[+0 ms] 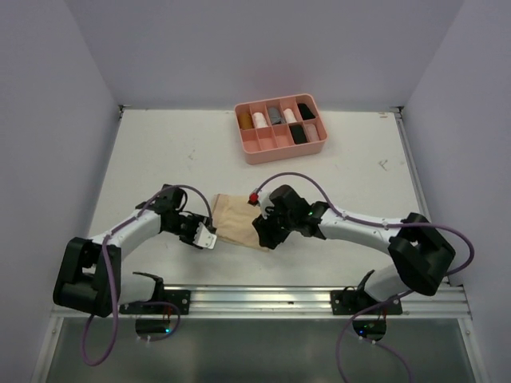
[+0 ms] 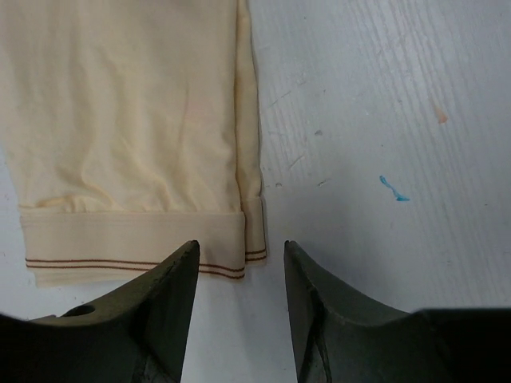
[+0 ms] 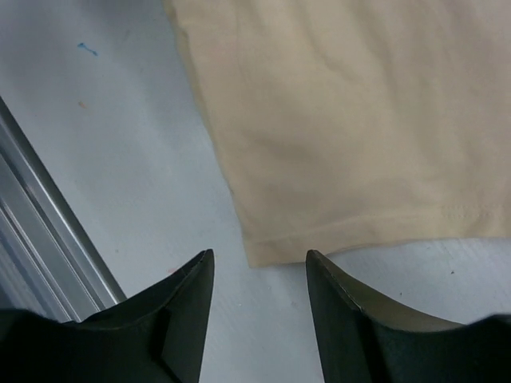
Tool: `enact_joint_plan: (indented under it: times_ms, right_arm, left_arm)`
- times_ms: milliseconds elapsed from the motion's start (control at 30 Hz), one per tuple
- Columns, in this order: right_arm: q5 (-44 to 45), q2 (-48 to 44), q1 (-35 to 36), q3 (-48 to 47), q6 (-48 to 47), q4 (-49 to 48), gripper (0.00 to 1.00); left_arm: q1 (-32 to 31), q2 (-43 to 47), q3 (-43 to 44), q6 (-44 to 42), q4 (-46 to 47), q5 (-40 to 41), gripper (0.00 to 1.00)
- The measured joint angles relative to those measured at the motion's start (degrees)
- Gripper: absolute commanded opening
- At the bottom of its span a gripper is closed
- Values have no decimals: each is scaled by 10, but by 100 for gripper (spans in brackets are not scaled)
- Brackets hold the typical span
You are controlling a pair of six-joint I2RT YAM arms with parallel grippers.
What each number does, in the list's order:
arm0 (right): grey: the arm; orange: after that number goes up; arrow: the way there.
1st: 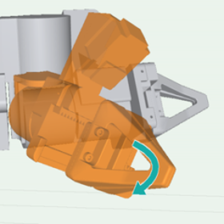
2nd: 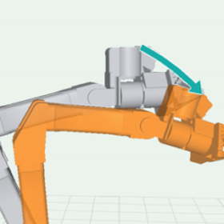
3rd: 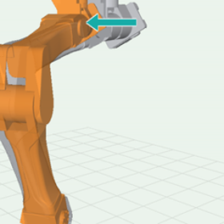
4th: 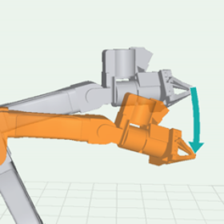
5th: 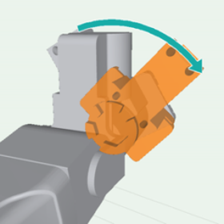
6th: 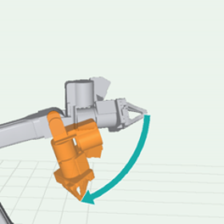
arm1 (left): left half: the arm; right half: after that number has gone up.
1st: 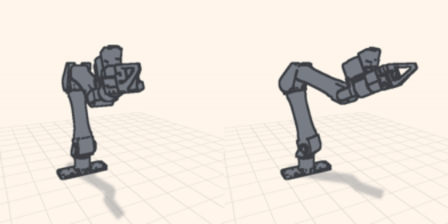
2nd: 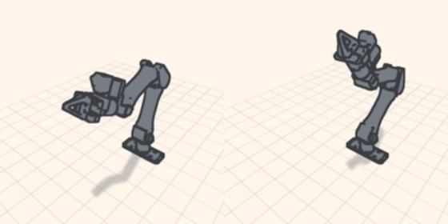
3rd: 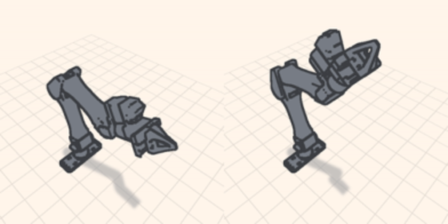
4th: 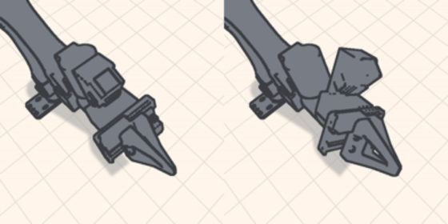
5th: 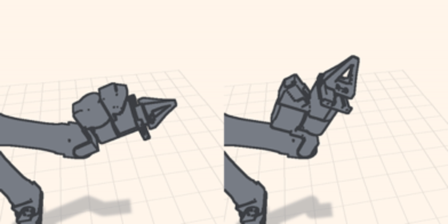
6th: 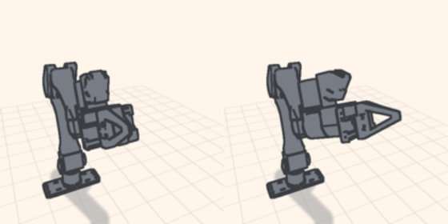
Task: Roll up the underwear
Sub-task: Fold the underwear
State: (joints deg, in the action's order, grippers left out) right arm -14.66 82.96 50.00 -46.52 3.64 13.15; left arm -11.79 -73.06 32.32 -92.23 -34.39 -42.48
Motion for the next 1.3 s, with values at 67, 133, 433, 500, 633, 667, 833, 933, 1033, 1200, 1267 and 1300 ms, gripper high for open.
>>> enact_joint_plan:
  times_ms: [67, 133, 433, 500, 633, 667, 833, 933, 1033, 1200, 1267, 1300]
  right_arm:
    - [13, 19, 0, -4, 10, 0, 51]
    - [20, 33, -1, -6, 31, 0, 48]
    - [7, 73, -49, -10, 157, -16, 46]
    - [-2, 70, -83, -6, 184, -24, 47]
    - [-15, 39, -150, 4, 230, -24, 49]
    - [-17, 30, -160, 4, 236, -24, 49]
    - [-46, -7, -179, -9, 247, -13, 49]
    - [-71, 3, -177, -36, 249, -7, 49]
    - [-92, 39, -177, -75, 264, -26, 48]
    - [-124, 155, -173, -155, 305, -82, 47]
    - [-137, 197, -168, -184, 320, -96, 46]
    - [-141, 219, -162, -199, 326, -106, 46]
  left_arm:
    - [-16, -7, -4, -6, 19, 10, 46]
    - [-26, -12, -10, -10, 36, 19, 40]
    - [-50, -26, -12, -20, 52, 41, 20]
    - [-60, -28, -9, -19, 52, 50, 13]
    - [-90, -33, 2, -6, 46, 74, 4]
    - [-99, -36, 6, -2, 43, 78, 2]
    - [-130, -64, 43, 17, -4, 80, 0]
    - [-134, -82, 67, 19, -48, 78, 0]
    - [-134, -89, 80, 18, -87, 78, 0]
    - [-135, -103, 105, 22, -158, 77, 0]
    - [-135, -115, 124, 26, -181, 75, 0]
    - [-135, -120, 133, 28, -190, 75, 0]
